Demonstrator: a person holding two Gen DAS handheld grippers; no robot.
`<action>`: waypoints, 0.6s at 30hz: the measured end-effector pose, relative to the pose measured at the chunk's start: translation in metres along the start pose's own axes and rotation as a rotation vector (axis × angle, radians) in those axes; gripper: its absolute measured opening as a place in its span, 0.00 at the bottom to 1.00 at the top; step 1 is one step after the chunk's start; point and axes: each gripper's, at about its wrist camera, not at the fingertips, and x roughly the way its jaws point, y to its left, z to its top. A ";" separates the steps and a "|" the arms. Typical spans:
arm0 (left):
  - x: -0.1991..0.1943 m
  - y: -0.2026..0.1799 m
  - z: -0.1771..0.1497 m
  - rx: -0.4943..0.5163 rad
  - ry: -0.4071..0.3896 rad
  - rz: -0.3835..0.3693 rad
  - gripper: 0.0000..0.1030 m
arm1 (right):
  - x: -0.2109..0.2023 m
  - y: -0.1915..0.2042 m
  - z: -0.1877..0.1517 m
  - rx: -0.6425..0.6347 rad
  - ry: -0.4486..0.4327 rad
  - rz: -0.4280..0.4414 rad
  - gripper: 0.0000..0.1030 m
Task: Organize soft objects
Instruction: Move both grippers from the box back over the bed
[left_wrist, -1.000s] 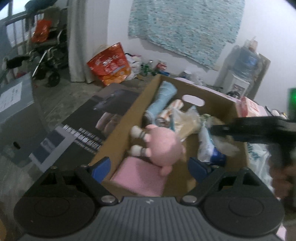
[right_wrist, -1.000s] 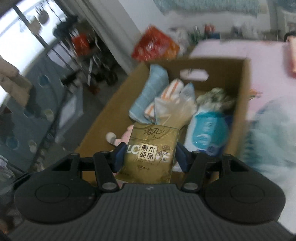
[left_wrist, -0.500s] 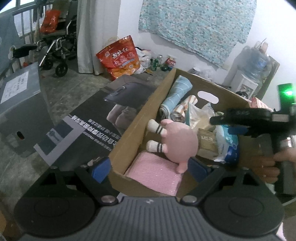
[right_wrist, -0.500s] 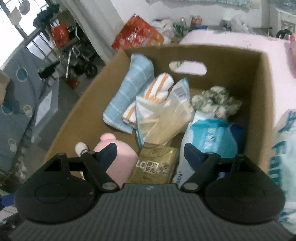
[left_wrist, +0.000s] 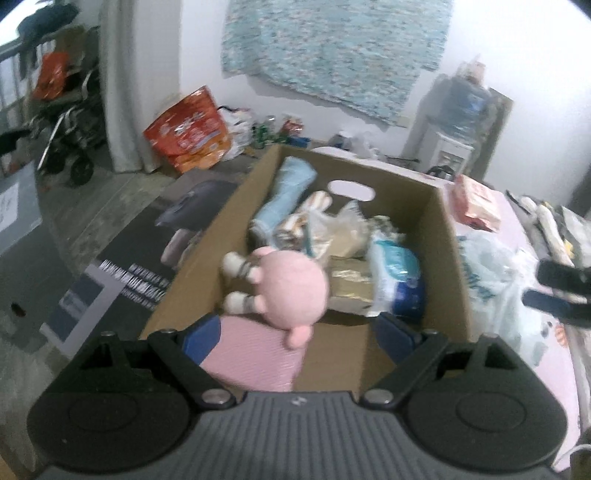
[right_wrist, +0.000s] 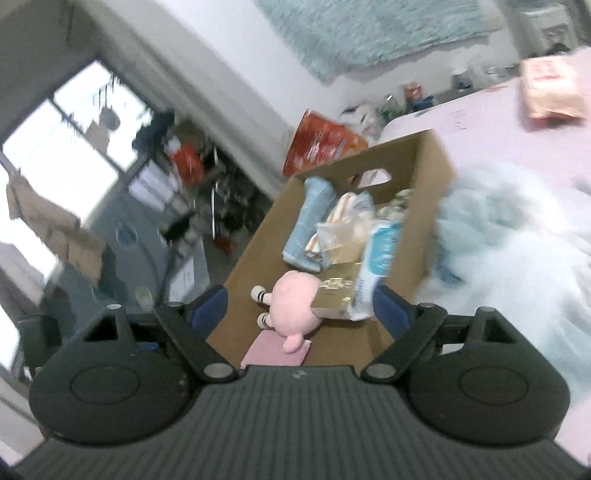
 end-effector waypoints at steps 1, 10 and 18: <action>-0.001 -0.008 0.001 0.014 -0.003 -0.011 0.91 | -0.013 -0.006 -0.005 0.019 -0.021 -0.004 0.84; -0.011 -0.085 0.000 0.122 0.021 -0.112 0.92 | -0.107 -0.062 -0.046 0.121 -0.180 -0.119 0.86; -0.020 -0.153 -0.007 0.213 0.021 -0.192 0.92 | -0.133 -0.096 -0.061 0.181 -0.219 -0.100 0.87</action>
